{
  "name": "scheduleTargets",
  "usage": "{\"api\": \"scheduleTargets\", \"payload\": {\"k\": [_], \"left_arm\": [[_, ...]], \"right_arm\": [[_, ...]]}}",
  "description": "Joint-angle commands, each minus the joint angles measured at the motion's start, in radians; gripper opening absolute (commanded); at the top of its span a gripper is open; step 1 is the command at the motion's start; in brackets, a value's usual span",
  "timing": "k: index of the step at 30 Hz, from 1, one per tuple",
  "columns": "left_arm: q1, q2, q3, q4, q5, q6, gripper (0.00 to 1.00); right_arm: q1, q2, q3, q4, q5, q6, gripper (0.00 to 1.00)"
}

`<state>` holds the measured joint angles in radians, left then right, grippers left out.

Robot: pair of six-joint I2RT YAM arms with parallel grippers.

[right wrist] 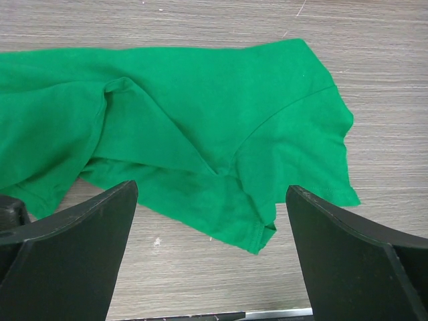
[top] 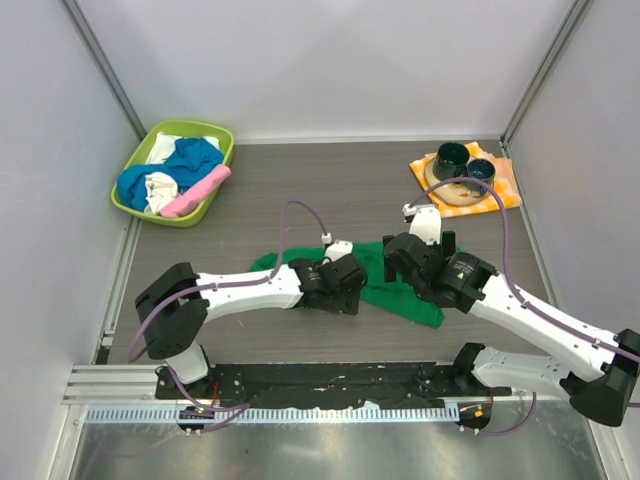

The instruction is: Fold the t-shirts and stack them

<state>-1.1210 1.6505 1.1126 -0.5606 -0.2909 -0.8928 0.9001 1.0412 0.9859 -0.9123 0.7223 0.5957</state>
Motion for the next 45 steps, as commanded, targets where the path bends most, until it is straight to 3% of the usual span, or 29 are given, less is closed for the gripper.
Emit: {"api": "scheduleTargets", "payload": {"k": [1,16,17,19,22,25,28,36,41,45], "left_arm": [[-0.008,0.052,0.041,0.033,0.006,-0.003,0.79],[-0.008,0.206,0.11,0.08,0.004,0.055,0.69],[-0.008,0.215,0.112,0.082,0.004,0.055,0.63],[-0.008,0.221,0.115,0.084,0.004,0.057,0.6],[-0.008,0.232,0.113,0.085,-0.005,0.058,0.44],[-0.008,0.242,0.108,0.076,-0.024,0.058,0.15],[-0.007,0.238,0.095,0.07,-0.031,0.048,0.0],[0.004,0.088,0.059,0.005,-0.111,0.048,0.0],[0.056,-0.176,0.114,-0.166,-0.2,0.058,0.0],[0.2,-0.374,0.157,-0.277,-0.238,0.095,0.0]], "right_arm": [[-0.024,-0.064,-0.015,0.043,-0.007,0.024,1.0],[-0.058,-0.107,-0.067,0.053,-0.026,0.01,0.99],[-0.058,-0.11,-0.07,0.055,-0.026,0.01,0.99],[-0.059,-0.115,-0.081,0.058,-0.029,0.009,0.99],[-0.061,-0.119,-0.09,0.061,-0.034,0.01,0.98],[-0.063,-0.124,-0.098,0.066,-0.037,0.01,0.98],[-0.066,-0.124,-0.096,0.066,-0.041,0.013,0.98],[-0.066,-0.099,-0.09,0.081,-0.049,0.016,0.96],[-0.081,-0.041,-0.087,0.113,-0.058,0.032,0.96],[-0.118,0.014,-0.055,0.125,-0.067,0.029,0.97]]}}
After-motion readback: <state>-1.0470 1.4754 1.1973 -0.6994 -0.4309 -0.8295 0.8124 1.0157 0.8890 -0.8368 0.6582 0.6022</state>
